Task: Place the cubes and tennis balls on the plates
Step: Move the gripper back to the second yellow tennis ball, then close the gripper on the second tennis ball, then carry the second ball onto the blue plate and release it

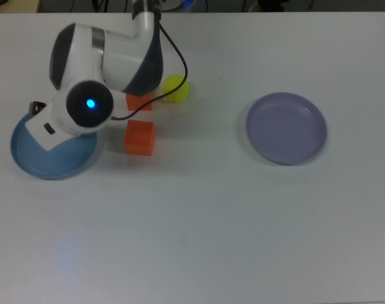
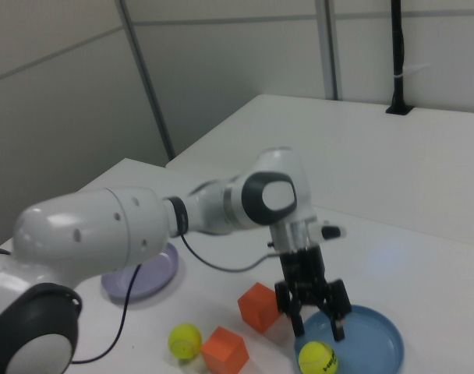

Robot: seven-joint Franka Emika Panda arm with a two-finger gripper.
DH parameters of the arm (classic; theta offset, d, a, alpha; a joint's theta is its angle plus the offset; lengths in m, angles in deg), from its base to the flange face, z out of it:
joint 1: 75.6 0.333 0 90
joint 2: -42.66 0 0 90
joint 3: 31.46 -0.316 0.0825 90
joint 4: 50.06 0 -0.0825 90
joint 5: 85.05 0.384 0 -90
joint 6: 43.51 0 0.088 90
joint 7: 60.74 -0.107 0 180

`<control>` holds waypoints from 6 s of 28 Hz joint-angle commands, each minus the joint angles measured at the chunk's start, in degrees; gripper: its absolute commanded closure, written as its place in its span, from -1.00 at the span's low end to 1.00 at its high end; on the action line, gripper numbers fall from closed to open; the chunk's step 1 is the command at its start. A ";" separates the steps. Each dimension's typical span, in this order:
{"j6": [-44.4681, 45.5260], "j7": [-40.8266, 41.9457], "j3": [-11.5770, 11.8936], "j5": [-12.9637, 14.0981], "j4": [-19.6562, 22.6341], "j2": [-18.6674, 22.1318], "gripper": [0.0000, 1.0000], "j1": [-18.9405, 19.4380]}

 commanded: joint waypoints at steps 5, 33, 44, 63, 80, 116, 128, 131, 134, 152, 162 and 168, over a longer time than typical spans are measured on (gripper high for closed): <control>0.99 3.47 -1.60 2.72 1.09 6.66 -1.00 1.52; 27.28 0.31 -16.99 1.93 9.26 7.19 -1.00 10.40; 26.58 -3.74 -16.99 1.85 10.50 1.48 -1.00 12.50; 24.11 -4.35 -15.85 -4.13 10.14 -1.78 -1.00 14.09; 20.86 -4.62 -13.65 -5.45 10.32 -2.66 -0.70 14.62; 4.80 -4.00 -4.61 -4.92 -4.27 0.07 1.00 6.54; -11.39 -4.00 1.11 -5.27 -1.64 -3.53 1.00 1.44; -11.83 -3.92 1.12 -5.27 -1.55 -3.80 1.00 1.00; -11.83 -4.00 1.12 -5.27 -1.37 -3.80 1.00 0.64; -11.57 -2.60 0.68 -3.78 -0.32 -2.75 -1.00 0.38; -11.04 0.57 0.33 4.04 -0.32 2.61 -1.00 0.90; -7.18 0.57 -1.26 6.67 -0.32 6.04 -1.00 2.66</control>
